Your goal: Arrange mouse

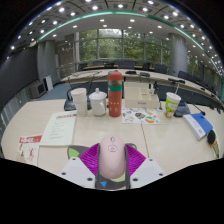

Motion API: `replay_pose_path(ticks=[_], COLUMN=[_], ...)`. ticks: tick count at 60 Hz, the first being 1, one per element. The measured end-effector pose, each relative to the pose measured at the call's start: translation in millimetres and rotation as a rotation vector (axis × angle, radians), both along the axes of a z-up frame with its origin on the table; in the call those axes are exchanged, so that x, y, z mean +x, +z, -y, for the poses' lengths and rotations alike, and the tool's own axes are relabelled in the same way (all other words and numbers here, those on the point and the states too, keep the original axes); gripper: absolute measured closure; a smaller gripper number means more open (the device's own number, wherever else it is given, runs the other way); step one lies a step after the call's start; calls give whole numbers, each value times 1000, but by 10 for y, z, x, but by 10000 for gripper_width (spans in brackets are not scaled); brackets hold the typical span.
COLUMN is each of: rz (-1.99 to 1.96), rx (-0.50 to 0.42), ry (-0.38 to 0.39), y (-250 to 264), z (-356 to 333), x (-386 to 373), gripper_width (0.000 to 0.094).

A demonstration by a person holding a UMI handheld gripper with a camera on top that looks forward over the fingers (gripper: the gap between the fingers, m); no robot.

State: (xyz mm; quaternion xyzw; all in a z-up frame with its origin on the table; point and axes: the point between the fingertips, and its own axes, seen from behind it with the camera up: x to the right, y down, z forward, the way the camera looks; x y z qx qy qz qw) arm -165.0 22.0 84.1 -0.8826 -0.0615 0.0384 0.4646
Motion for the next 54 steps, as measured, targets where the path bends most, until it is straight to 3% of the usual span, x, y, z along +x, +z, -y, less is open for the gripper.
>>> replay_pose_path(ticks=[11, 21, 23, 26, 29, 33, 54], rz=[50, 72, 73, 60, 50, 43, 24], rx=[-49, -75, -90, -106, -105, -82, 15], ry=[-9, -7, -16, -19, -28, -49, -75], y=[-675, -933, -921, -851, -702, -399, 1024], z=[-10, 16, 51, 128, 221, 373, 1908], x=[-244, -288, -261, -274, -266, -238, -468], gripper_width=[593, 441, 339, 62, 115, 71, 82])
